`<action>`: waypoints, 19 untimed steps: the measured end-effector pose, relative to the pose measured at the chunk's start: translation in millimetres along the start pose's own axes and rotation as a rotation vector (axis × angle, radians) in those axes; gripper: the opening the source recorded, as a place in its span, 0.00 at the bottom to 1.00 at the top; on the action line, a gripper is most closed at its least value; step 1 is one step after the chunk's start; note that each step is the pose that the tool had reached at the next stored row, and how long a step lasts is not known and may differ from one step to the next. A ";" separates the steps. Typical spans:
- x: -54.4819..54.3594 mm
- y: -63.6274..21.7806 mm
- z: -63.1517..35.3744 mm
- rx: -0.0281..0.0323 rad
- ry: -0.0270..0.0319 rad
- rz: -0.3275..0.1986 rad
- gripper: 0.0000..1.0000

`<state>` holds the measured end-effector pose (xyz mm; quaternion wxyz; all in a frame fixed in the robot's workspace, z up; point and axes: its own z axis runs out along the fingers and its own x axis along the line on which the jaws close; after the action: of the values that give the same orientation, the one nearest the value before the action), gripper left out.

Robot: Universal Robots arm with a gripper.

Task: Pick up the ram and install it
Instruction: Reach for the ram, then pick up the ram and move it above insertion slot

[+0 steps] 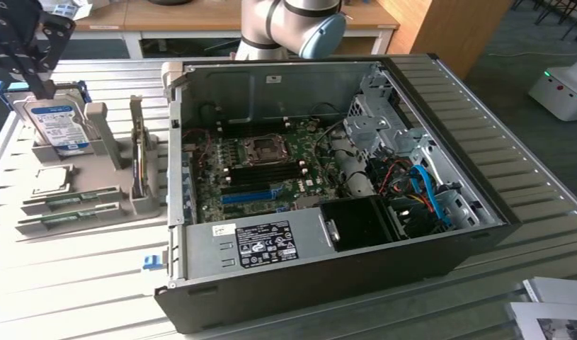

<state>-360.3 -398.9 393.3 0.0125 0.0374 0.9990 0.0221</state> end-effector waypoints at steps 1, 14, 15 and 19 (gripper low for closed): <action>2.2 -0.1 -0.1 0.0000 0.0000 0.000 0.10; 26.1 -1.9 -0.6 0.0000 -0.0001 0.000 0.10; 26.7 -2.0 -0.7 -0.0001 0.0000 0.000 0.10; 26.7 -2.0 -0.7 0.0000 -0.0002 0.000 0.10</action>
<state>-387.1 -398.9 393.3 0.0126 0.0374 0.9990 0.0221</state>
